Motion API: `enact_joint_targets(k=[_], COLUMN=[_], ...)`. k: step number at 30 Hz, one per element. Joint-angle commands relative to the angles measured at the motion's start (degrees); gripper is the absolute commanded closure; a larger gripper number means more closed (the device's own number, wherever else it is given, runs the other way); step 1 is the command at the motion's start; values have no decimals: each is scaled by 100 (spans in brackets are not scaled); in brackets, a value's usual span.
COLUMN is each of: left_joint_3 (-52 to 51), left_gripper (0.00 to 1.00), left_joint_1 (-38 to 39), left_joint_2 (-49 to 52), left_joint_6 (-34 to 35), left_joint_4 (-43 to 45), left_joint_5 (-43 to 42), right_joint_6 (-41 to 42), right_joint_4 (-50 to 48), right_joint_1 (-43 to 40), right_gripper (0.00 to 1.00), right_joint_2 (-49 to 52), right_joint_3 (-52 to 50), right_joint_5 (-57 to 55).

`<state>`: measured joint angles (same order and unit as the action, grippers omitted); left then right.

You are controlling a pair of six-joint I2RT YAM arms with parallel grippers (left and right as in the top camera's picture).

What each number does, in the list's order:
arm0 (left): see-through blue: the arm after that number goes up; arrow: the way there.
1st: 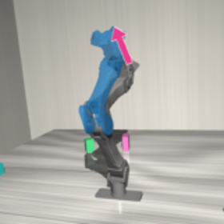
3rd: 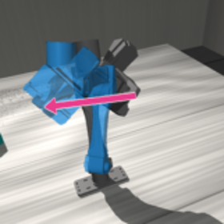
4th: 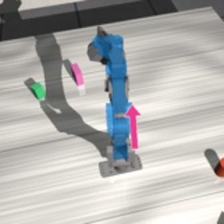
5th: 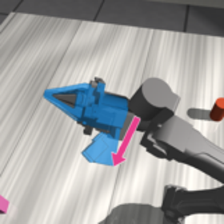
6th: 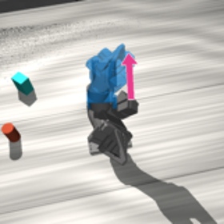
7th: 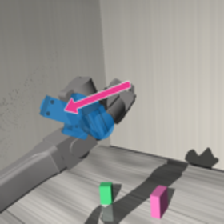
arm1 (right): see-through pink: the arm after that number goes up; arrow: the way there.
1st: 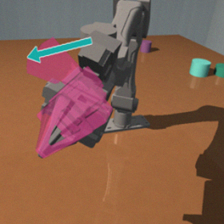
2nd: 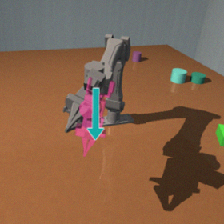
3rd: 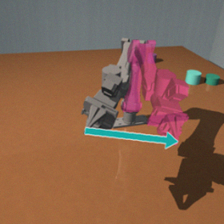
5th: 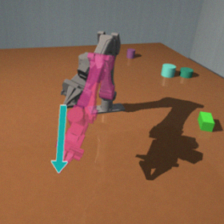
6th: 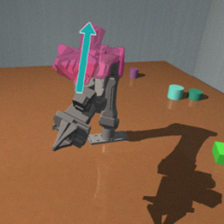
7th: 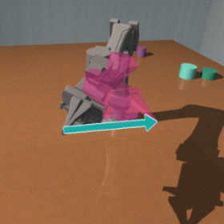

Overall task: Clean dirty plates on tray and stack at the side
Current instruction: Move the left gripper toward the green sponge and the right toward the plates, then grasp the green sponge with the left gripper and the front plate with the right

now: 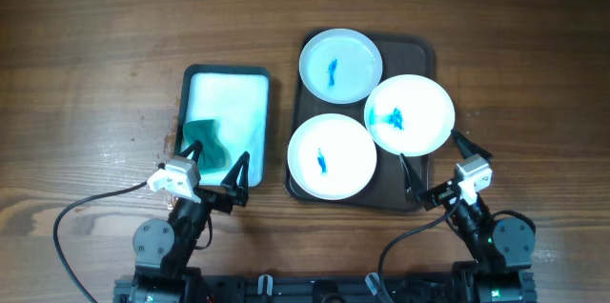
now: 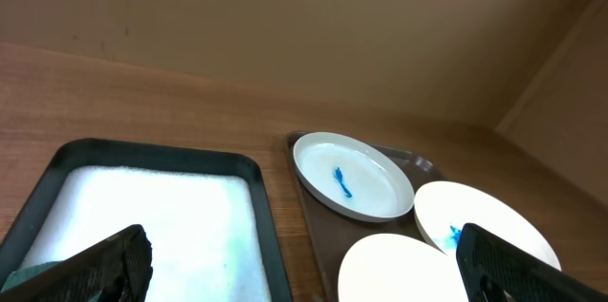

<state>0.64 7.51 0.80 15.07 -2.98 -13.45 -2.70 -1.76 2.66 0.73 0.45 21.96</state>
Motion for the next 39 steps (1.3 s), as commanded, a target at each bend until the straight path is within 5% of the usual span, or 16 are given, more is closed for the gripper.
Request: enact_joint_targets(k=[1,5,9,12,18,23,39], left_joint_3=[-31,24,664,1523,4529,5761,5840], left_gripper=[0,0,0,0,0,0,0], left_joint_1=[26,26,26,26,26,26,26], left_joint_2=[-4,-4,149,896,4151,5683,4437], left_joint_6=[-92,-22,94,389,485,616,-129], left_joint_4=[50,308,238,-647,-3659,-4459,-5047], left_joint_5=[-581,-817,-645,-645,-645,-1045,313], right_joint_6=[17,238,306,295,737,890,527], right_joint_4=[-107,-789,-186,911,3467,3993,3893], right_joint_1=[17,17,17,17,17,13,13], right_gripper=[0,0,0,0,0,0,0], right_joint_2=[7,9,129,629,2935,4054,3947], right_joint_3=[-15,46,815,1762,4214,5029,5029], right_joint_5=[129,1064,1421,1419,1416,1683,1971])
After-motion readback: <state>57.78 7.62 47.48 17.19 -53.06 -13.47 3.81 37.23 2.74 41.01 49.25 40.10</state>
